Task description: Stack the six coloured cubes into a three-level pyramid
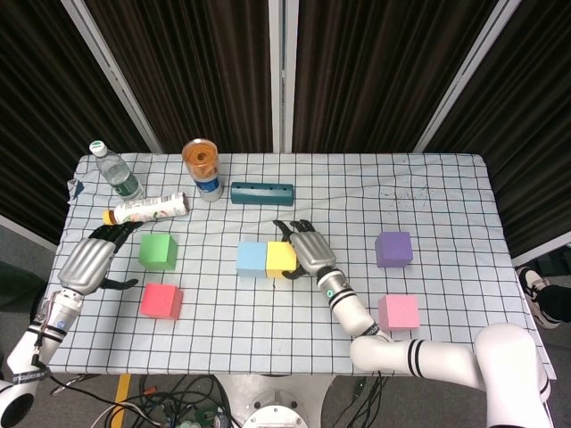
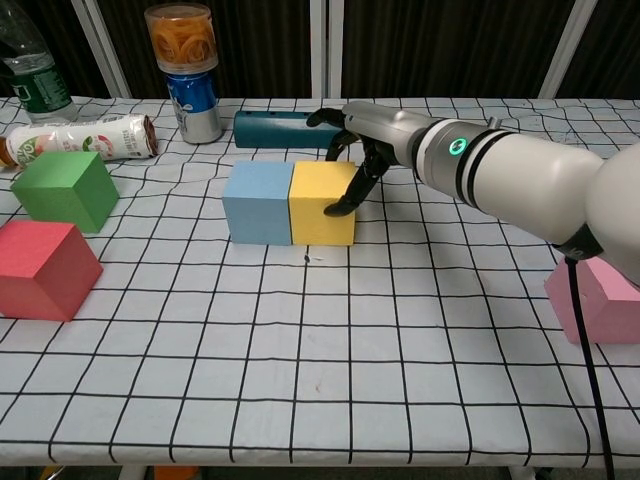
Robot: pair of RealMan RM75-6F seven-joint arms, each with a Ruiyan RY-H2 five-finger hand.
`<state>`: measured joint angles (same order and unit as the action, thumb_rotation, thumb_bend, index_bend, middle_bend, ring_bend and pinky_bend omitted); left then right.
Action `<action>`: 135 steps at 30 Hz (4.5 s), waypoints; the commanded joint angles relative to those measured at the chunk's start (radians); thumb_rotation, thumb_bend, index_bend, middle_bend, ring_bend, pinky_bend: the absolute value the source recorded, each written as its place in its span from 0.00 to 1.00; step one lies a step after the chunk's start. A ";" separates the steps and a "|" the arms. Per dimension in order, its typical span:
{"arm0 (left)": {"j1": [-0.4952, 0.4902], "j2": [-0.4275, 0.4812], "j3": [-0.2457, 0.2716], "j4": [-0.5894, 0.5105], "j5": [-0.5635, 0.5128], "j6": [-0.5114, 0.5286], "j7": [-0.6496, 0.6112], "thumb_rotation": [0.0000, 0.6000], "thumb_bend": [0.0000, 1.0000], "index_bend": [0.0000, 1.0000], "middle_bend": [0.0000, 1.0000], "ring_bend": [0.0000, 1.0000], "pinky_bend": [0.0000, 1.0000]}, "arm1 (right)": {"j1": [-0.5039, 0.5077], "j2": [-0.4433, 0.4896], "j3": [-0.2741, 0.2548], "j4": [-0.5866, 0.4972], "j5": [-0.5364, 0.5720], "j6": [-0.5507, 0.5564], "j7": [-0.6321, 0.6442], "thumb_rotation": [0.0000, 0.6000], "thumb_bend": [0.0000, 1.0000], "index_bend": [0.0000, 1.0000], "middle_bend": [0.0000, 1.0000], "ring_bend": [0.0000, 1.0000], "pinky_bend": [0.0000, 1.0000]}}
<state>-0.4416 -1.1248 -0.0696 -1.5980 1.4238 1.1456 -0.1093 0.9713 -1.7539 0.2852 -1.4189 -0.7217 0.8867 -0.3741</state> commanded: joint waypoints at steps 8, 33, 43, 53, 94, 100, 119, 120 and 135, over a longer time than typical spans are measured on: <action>0.002 -0.001 -0.001 0.005 0.001 -0.001 -0.006 1.00 0.08 0.11 0.12 0.16 0.17 | 0.001 -0.003 0.005 -0.003 0.003 -0.001 0.006 1.00 0.14 0.00 0.41 0.07 0.00; 0.000 -0.002 -0.002 0.008 0.002 -0.013 -0.006 1.00 0.08 0.11 0.12 0.16 0.17 | -0.001 0.005 -0.005 -0.040 0.030 0.010 -0.010 1.00 0.11 0.00 0.26 0.01 0.00; -0.029 -0.001 -0.009 0.011 0.003 -0.052 0.009 1.00 0.08 0.11 0.12 0.16 0.17 | -0.046 0.097 -0.012 -0.154 -0.001 0.030 0.022 1.00 0.10 0.00 0.16 0.01 0.00; -0.129 -0.047 -0.047 0.049 -0.071 -0.192 0.085 1.00 0.07 0.14 0.13 0.16 0.17 | -0.191 0.395 -0.015 -0.414 -0.190 0.123 0.132 1.00 0.10 0.00 0.15 0.00 0.00; -0.267 -0.195 -0.092 0.146 -0.430 -0.362 0.341 1.00 0.09 0.32 0.43 0.34 0.18 | -0.378 0.596 -0.066 -0.399 -0.438 0.131 0.457 1.00 0.10 0.00 0.16 0.00 0.00; -0.301 -0.221 -0.111 0.090 -0.488 -0.335 0.391 1.00 0.09 0.32 0.43 0.34 0.18 | -0.389 0.604 -0.066 -0.392 -0.451 0.132 0.482 1.00 0.10 0.00 0.16 0.00 0.00; -0.308 -0.200 -0.035 0.068 -0.580 -0.308 0.490 1.00 0.09 0.25 0.30 0.31 0.18 | -0.398 0.611 -0.065 -0.388 -0.469 0.122 0.506 1.00 0.10 0.00 0.16 0.00 0.00; -0.312 -0.191 -0.027 0.063 -0.597 -0.314 0.508 1.00 0.09 0.23 0.28 0.28 0.18 | -0.398 0.611 -0.065 -0.388 -0.469 0.121 0.504 1.00 0.10 0.00 0.16 0.00 0.00; -0.360 -0.185 -0.011 0.087 -0.583 -0.321 0.566 1.00 0.09 0.17 0.16 0.12 0.17 | -0.409 0.617 -0.064 -0.394 -0.471 0.126 0.513 1.00 0.10 0.00 0.16 0.00 0.00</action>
<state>-0.7922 -1.3022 -0.0834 -1.5255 0.8367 0.8337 0.4508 0.5628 -1.1370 0.2208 -1.8124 -1.1932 1.0125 0.1388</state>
